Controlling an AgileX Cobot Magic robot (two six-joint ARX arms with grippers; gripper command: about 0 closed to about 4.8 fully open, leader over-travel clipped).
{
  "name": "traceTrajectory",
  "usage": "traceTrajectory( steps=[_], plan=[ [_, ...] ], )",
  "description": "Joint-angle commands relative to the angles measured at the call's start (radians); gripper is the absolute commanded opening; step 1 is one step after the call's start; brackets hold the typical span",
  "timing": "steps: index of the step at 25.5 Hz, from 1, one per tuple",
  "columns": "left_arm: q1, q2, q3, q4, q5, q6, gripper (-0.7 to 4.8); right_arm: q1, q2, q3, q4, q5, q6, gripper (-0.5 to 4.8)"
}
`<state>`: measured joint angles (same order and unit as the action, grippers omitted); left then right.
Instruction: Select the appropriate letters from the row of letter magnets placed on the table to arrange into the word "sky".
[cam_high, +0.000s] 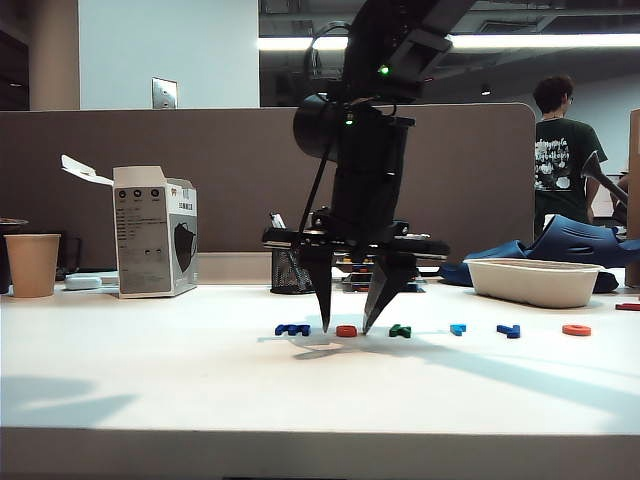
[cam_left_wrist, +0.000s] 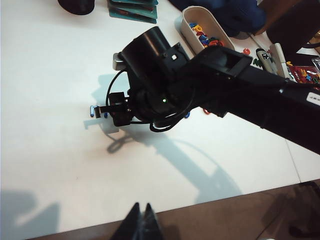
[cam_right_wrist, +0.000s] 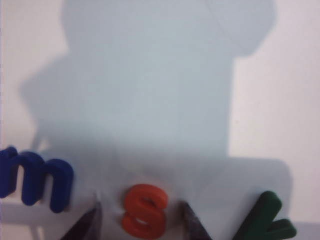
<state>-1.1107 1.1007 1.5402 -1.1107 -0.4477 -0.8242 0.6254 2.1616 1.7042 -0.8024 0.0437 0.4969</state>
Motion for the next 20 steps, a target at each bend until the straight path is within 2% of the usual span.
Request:
traceTrajectory(
  steps=[1, 10, 13, 20],
  plan=[
    [0.001, -0.001, 0.003, 0.009, -0.002, 0.005, -0.04, 0.009, 0.025, -0.006, -0.034, -0.016, 0.005, 1.98],
    [0.001, -0.002, 0.003, 0.009, -0.002, 0.005, -0.04, 0.011, 0.042, -0.006, -0.042, 0.011, 0.005, 1.95],
    [0.001, -0.002, 0.003, 0.009, -0.002, 0.005, -0.04, 0.01, 0.042, -0.006, -0.037, 0.011, 0.005, 1.18],
    [0.001, -0.002, 0.003, 0.009, -0.002, 0.005, -0.04, 0.01, 0.042, -0.006, -0.031, 0.011, 0.005, 1.01]
  ],
)
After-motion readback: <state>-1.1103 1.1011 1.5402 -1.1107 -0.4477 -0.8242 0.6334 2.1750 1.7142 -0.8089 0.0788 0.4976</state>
